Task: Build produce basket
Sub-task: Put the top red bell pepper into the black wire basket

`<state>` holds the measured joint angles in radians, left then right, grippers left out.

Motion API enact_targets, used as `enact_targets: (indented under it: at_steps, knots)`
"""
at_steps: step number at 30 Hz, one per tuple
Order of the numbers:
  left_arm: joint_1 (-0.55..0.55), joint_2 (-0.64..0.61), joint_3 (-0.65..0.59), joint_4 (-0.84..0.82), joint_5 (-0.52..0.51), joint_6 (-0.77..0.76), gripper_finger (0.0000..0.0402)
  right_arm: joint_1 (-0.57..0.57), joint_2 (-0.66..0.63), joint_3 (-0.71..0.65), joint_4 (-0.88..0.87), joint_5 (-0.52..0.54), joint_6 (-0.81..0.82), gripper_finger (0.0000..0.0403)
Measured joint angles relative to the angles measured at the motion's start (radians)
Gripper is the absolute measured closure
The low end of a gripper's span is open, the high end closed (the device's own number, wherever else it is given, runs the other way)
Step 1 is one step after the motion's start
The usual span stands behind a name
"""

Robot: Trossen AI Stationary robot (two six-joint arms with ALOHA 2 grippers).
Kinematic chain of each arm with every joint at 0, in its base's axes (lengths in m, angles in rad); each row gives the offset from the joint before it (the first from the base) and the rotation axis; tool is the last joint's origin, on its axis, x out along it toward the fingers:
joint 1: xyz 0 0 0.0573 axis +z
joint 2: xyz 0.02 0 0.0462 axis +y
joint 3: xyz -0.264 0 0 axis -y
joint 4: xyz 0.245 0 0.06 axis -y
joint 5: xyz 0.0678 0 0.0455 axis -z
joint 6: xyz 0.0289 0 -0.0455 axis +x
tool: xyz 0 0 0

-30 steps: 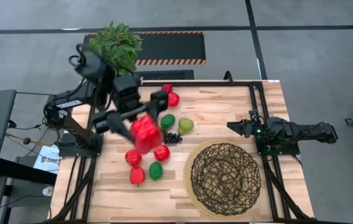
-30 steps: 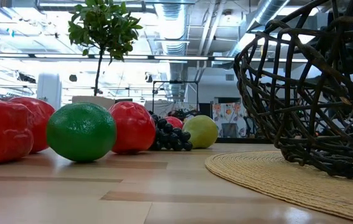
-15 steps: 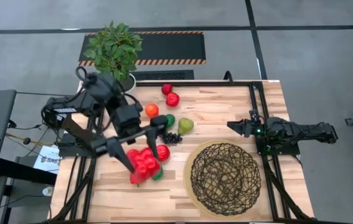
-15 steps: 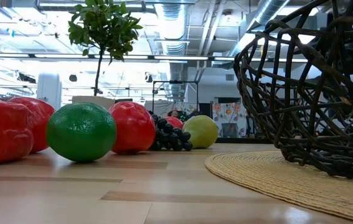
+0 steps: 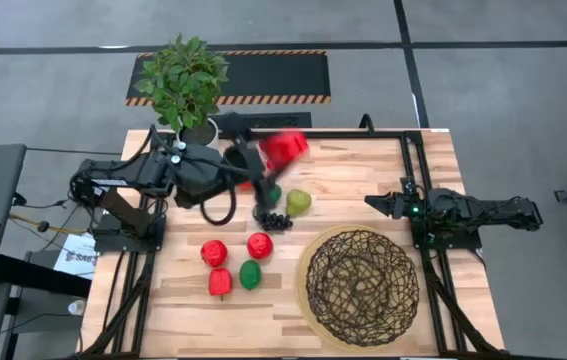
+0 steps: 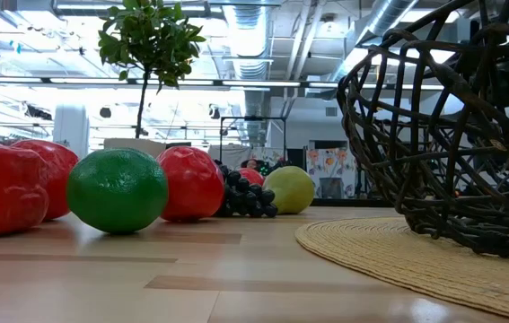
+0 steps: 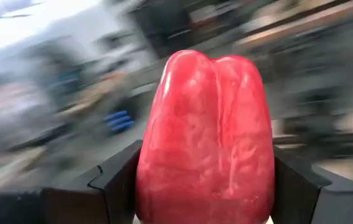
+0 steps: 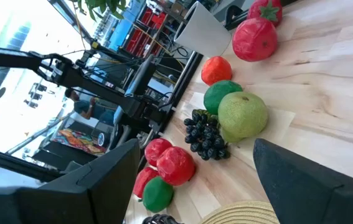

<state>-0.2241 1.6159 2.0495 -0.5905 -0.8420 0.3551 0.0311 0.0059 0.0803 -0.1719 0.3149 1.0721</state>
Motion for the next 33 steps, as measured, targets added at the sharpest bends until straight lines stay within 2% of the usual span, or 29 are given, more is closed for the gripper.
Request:
enact_targets:
  at_steps: [3, 5, 7, 9, 11, 13, 16, 18, 24, 27, 33]
  knots:
    - [0.010, 0.018, 0.002, 0.058, -0.216, 0.067, 0.0148, 0.000, 0.000, 0.000, 0.002, 0.000, 0.001, 0.0069]
    - [0.014, 0.038, 0.002, 0.112, -0.312, 0.090, 0.0148, 0.000, 0.000, 0.000, 0.002, 0.000, 0.001, 0.0069]
    - [0.019, 0.049, 0.001, 0.126, -0.377, 0.107, 0.0148, 0.000, 0.000, -0.001, 0.005, 0.000, 0.001, 0.0069]
    - [0.027, 0.066, 0.003, 0.159, -0.381, 0.108, 0.0148, 0.000, 0.000, -0.001, 0.003, 0.000, 0.001, 0.0069]
    - [0.029, 0.077, 0.002, 0.153, -0.294, 0.081, 0.0148, 0.001, 0.000, -0.001, 0.004, 0.000, 0.001, 0.0069]
    - [0.029, 0.087, 0.002, 0.155, -0.085, 0.016, 0.0148, 0.002, 0.000, -0.001, 0.004, -0.001, 0.001, 0.0069]
    - [0.040, 0.096, 0.001, 0.154, 0.292, -0.087, 0.0147, 0.002, 0.000, -0.001, 0.004, -0.001, 0.000, 0.0069]
    - [0.058, 0.114, 0.004, 0.169, 0.446, -0.176, 0.0147, 0.002, 0.000, -0.001, 0.003, -0.002, -0.006, 0.0069]
    - [0.111, 0.243, 0.002, 0.167, 0.724, -0.363, 0.0147, 0.001, 0.000, -0.001, 0.002, -0.002, -0.007, 0.0069]
    - [0.126, 0.319, 0.003, 0.149, 0.833, -0.410, 0.0147, 0.001, 0.000, -0.001, 0.000, -0.002, -0.008, 0.0069]
    - [0.129, 0.440, 0.006, 0.114, 0.872, -0.402, 0.0147, 0.001, 0.000, 0.000, -0.012, -0.002, -0.034, 0.0069]
